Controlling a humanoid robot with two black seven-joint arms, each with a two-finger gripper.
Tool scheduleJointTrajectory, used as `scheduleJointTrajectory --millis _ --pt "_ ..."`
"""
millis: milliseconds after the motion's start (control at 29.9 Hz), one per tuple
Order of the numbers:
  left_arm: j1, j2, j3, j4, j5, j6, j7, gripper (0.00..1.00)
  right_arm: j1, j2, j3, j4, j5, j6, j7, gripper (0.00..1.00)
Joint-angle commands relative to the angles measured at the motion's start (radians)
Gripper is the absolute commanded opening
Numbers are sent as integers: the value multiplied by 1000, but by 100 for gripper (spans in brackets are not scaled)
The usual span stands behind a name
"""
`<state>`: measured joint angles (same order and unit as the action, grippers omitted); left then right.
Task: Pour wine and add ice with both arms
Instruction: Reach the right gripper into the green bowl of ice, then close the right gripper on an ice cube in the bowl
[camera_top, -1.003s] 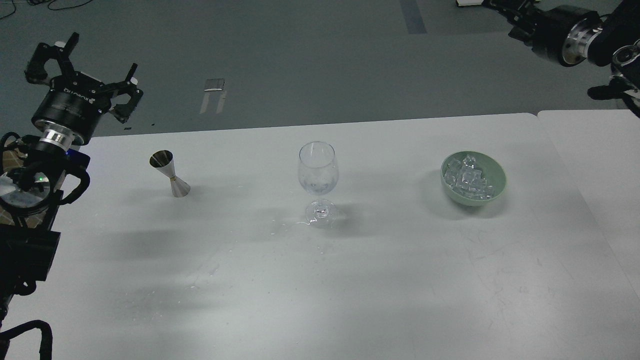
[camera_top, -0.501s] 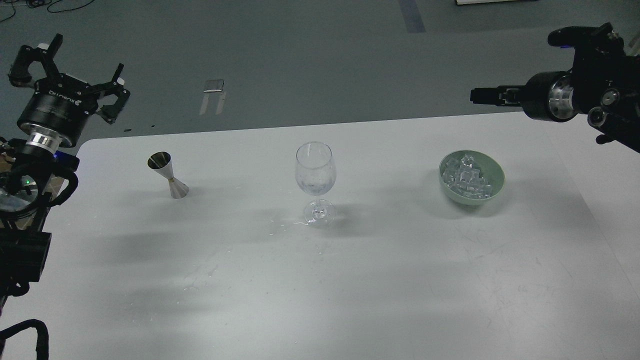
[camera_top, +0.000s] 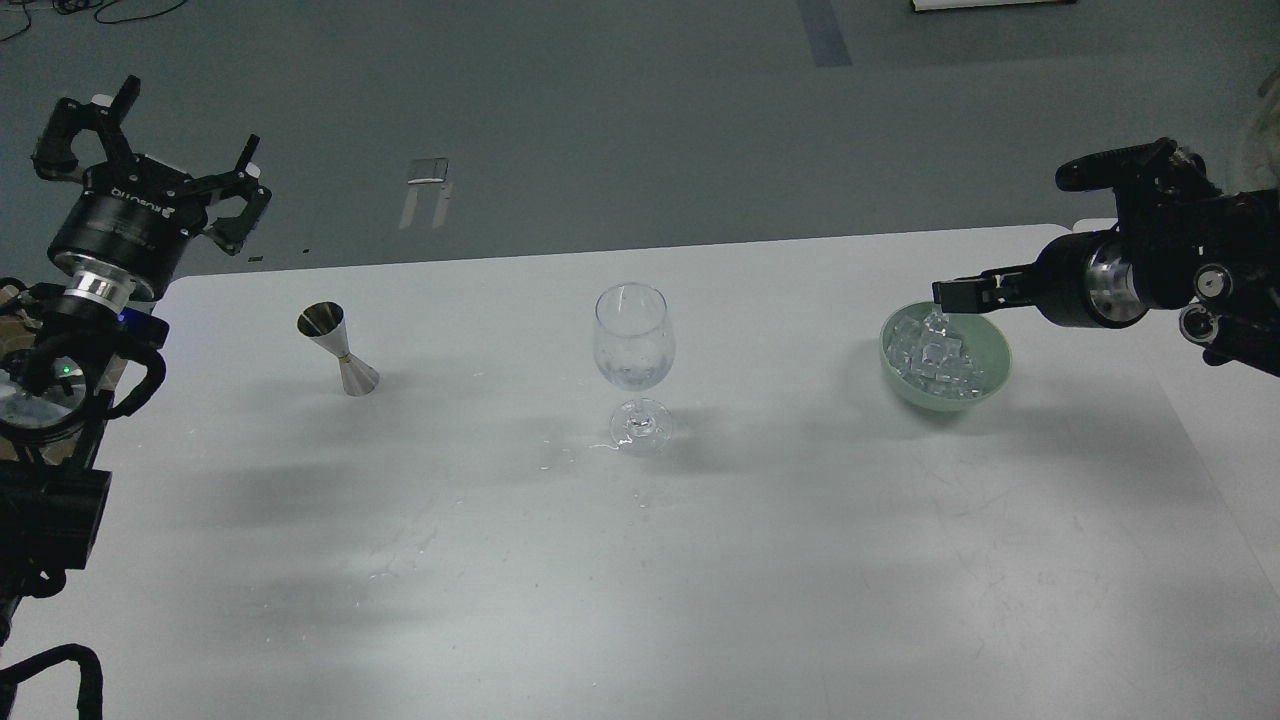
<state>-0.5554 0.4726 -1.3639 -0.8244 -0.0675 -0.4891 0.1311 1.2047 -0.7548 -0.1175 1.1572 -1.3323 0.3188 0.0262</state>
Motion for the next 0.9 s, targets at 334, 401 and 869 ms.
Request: scheduleJointTrajectory --millis 334,401,869 --pt "18 -3 -4 1 0 0 -1 98 -17 -12 2 30 -80 0 9 69" --pt "18 -5 -4 1 0 0 -1 98 -22 -9 2 30 -94 2 8 64" --pt "26 -8 2 13 -1 0 -1 98 -70 20 1 19 -110 0 -2 59"
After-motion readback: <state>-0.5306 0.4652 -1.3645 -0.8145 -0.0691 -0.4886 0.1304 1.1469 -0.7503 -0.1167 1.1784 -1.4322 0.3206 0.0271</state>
